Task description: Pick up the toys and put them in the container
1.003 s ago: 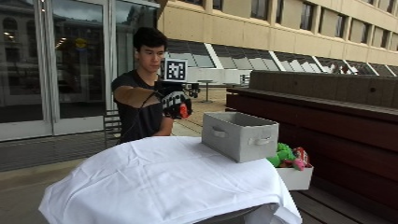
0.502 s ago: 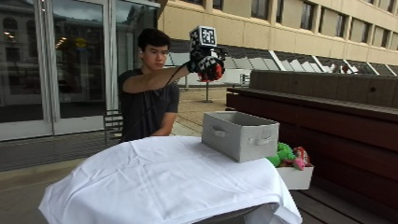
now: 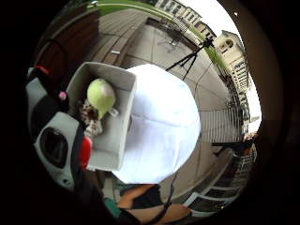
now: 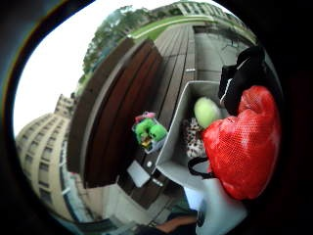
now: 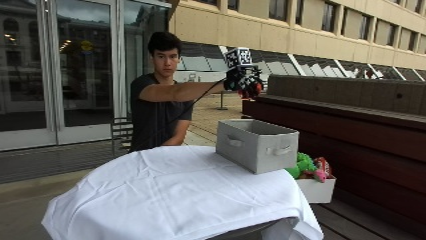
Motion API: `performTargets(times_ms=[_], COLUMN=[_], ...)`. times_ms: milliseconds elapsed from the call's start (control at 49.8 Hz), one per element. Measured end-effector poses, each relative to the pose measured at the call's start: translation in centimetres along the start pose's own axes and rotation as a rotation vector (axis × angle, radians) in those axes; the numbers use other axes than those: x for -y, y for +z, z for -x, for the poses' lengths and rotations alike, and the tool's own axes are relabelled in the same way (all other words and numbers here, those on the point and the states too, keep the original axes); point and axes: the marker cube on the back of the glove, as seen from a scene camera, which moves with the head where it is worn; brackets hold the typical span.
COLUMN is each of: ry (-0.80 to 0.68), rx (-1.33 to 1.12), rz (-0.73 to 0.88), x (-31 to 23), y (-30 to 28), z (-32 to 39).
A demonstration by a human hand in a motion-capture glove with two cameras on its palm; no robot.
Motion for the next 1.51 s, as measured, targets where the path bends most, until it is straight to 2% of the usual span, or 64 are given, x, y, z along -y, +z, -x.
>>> performTargets(times_ms=[80,181,241,301,462,542,722,903,1144,1345,1385,1465,1505], ry=[-0.116,-0.1,-0.077,-0.037,-0.098,-0.109,0.045,0.103,0.174,0.227,0.286,0.556,0.509], rx=[0.02,-0.021,0.061,0.148,0.064,0.013,-0.131,-0.28,-0.181,-0.191,-0.185,-0.169,-0.167], rz=[0.036,0.074,0.186,0.266,0.175,0.147,0.049,-0.038,0.097,0.086,0.127,0.293,0.275], x=[-0.2,-1.3,-3.1,-1.9,-0.6,-3.4,-6.6,-8.9,-12.2,-14.2,-14.5,-15.4,-15.5], y=[1.1,1.8,1.9,2.9,3.3,1.5,-0.7,-0.1,1.8,2.4,2.3,1.7,1.9], z=[-0.3,0.7,2.2,0.4,-3.5,-3.4,-9.6,-17.6,-26.6,-28.7,-28.5,-27.2,-27.6])
